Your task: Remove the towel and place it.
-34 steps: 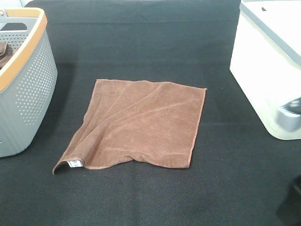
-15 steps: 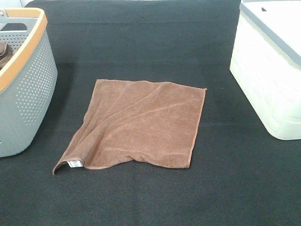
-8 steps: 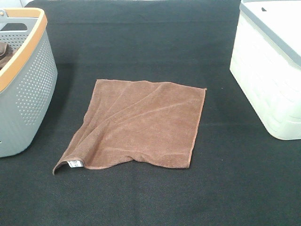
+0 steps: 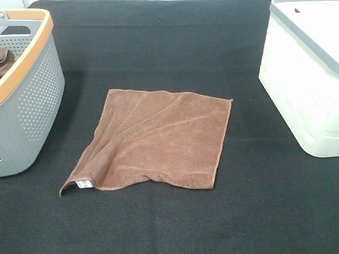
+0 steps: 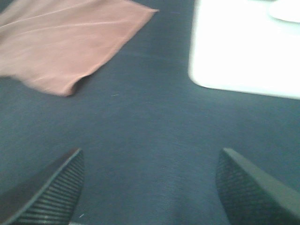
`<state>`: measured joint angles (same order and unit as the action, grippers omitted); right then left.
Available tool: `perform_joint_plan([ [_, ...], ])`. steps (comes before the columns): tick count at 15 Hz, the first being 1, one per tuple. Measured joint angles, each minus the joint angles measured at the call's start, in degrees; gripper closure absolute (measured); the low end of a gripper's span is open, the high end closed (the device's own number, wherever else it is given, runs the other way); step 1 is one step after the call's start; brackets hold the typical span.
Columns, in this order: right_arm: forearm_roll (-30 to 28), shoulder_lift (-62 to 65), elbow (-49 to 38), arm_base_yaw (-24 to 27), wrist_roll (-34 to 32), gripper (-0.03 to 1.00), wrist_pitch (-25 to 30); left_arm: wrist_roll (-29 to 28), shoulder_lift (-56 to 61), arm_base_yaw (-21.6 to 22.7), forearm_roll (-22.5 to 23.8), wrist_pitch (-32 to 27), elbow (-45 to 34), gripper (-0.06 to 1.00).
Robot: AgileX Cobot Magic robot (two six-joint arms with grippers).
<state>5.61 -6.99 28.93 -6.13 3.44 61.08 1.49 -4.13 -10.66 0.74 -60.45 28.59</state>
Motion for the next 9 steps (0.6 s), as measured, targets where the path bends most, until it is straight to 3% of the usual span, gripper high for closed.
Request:
perform_joint_plan([
  [3, 0.0, 2.01, -0.11, 8.14, 0.0, 0.23, 0.0, 0.0, 0.0, 8.82, 0.0, 0.0, 0.0, 0.19],
  [9, 0.0, 7.33, -0.17, 8.37, 0.0, 0.23, 0.0, 0.0, 4.24, 10.14, 0.0, 0.17, 0.0, 0.19],
])
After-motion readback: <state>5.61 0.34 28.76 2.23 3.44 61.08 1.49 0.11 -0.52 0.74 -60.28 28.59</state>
